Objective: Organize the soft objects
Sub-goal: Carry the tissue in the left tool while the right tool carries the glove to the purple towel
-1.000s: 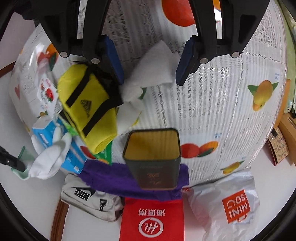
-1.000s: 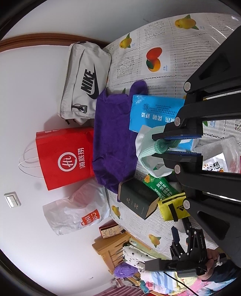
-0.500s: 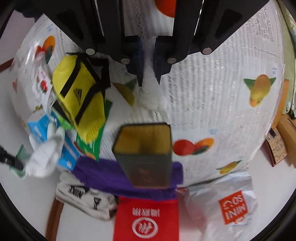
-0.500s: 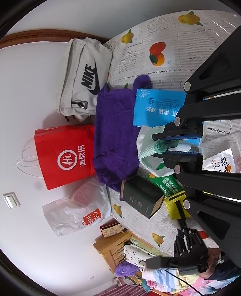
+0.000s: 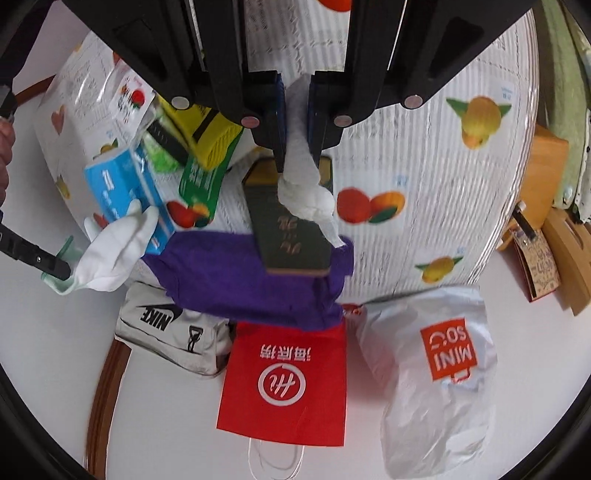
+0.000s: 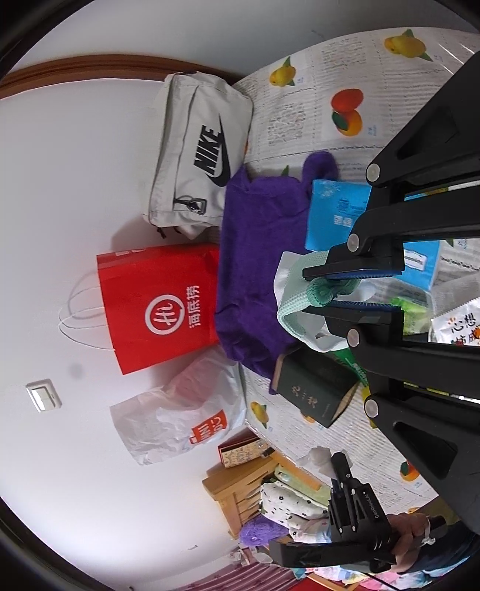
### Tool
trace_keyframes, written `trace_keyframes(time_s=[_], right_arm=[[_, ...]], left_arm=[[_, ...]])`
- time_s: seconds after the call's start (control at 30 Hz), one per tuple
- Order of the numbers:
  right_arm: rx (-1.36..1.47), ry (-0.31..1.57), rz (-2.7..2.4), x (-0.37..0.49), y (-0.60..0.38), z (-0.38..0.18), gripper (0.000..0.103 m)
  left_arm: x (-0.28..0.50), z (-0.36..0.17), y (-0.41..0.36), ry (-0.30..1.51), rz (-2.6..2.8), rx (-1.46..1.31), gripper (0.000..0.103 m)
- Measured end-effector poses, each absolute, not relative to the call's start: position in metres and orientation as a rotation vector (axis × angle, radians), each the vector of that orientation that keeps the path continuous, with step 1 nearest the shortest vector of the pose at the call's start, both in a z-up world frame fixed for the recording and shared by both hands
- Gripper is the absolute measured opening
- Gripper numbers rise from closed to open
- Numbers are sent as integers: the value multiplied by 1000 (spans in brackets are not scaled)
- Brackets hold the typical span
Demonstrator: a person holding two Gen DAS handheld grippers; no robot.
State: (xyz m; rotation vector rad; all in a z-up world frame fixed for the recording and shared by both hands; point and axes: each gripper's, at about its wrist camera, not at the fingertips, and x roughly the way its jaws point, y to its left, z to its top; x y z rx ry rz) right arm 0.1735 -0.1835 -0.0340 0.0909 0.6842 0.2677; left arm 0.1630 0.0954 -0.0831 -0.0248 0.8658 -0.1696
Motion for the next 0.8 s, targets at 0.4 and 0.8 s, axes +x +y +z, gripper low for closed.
trace_keyframes(time_s=[0.4,0.8], right_arm=[[83,658,210,222,-205,-20,10],[68,715,137,310,-223,-47,10]], left_arm=[[217,-59,75,855,-162,-7,9],[295,-67,64,895,-159,-5,9]])
